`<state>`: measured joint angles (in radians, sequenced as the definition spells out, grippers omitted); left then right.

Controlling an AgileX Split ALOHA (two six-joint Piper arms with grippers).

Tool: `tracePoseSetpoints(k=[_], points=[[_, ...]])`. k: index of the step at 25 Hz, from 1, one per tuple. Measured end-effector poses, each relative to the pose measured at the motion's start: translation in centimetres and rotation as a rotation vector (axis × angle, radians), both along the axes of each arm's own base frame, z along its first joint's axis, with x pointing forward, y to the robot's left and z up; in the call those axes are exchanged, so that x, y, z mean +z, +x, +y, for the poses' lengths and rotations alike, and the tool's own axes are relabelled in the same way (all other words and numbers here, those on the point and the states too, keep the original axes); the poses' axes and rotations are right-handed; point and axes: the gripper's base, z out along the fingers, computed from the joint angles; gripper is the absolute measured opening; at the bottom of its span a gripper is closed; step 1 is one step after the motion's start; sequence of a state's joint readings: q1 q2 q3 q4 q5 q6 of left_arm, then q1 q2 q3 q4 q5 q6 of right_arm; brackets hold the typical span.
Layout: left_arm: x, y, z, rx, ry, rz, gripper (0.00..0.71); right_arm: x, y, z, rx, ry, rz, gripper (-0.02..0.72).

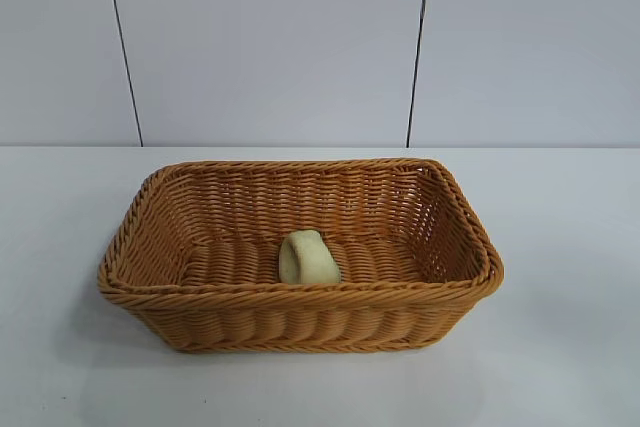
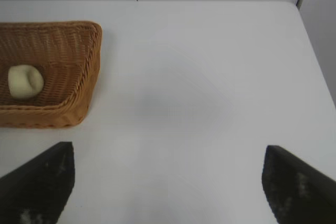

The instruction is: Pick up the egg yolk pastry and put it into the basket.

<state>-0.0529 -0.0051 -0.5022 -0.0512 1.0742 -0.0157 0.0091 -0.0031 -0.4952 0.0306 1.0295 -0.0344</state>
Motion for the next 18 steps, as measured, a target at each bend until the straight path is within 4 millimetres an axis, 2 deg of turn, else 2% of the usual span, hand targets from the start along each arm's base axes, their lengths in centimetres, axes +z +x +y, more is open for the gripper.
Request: tracePoseSetpoints(k=[18], points=[[0.0, 0.0, 0.0, 0.0, 0.0, 0.0, 0.696, -0.02, -0.01, -0.01, 0.026, 0.0, 0.0, 0.695]])
